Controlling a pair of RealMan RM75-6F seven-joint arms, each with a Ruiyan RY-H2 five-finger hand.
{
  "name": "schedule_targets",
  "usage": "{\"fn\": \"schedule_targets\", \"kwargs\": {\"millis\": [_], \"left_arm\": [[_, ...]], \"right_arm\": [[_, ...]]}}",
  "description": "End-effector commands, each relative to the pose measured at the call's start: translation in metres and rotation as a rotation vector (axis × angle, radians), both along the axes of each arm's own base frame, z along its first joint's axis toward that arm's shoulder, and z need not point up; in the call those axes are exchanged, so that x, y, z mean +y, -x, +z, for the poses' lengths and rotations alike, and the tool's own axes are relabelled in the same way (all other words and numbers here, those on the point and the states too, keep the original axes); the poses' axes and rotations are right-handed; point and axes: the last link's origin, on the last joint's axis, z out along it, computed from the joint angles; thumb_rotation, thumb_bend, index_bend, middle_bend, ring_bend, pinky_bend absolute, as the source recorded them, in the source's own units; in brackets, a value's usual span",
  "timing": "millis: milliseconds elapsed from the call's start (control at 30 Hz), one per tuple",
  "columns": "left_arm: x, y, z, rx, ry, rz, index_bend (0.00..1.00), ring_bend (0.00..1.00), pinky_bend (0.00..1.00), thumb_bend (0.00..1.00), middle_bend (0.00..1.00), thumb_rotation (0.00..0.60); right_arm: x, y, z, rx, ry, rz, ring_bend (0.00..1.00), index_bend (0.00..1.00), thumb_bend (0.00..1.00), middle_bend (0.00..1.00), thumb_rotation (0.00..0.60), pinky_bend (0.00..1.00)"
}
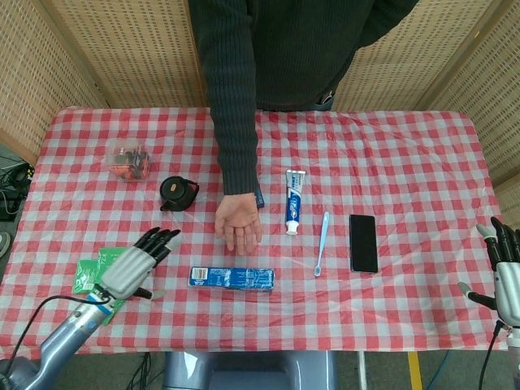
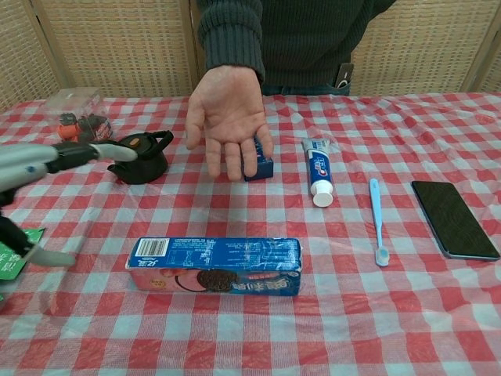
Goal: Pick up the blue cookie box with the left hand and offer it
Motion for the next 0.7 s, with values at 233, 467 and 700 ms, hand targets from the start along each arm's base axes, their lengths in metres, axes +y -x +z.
{"fn": "schedule_targets", "kwargs": {"millis": [233, 467, 700], "left_arm": [[0.032, -0.050, -0.058, 0.037, 0.139, -0.032, 0.00, 0.00, 0.00, 0.00, 0.00, 0.600], [0.041, -0.084, -0.091, 0.065, 0.215, -0.043, 0.00, 0.00, 0.03, 0.00, 0.00, 0.600], [0.042, -0.106, -0.115, 0.074, 0.230, -0.047, 0.14, 0.16, 0.21, 0.00, 0.09, 0.600]], "right_arm": [[-0.006, 0.008, -0.003, 0.021, -0.008, -0.036, 0.00, 0.13, 0.00, 0.00, 0.600, 0.00], [-0.009, 0.012, -0.007, 0.040, -0.009, -0.060, 0.00, 0.13, 0.00, 0.00, 0.600, 0.00], [-0.010, 0.016, -0.006, 0.043, -0.001, -0.078, 0.00, 0.13, 0.00, 0.00, 0.600, 0.00]]}}
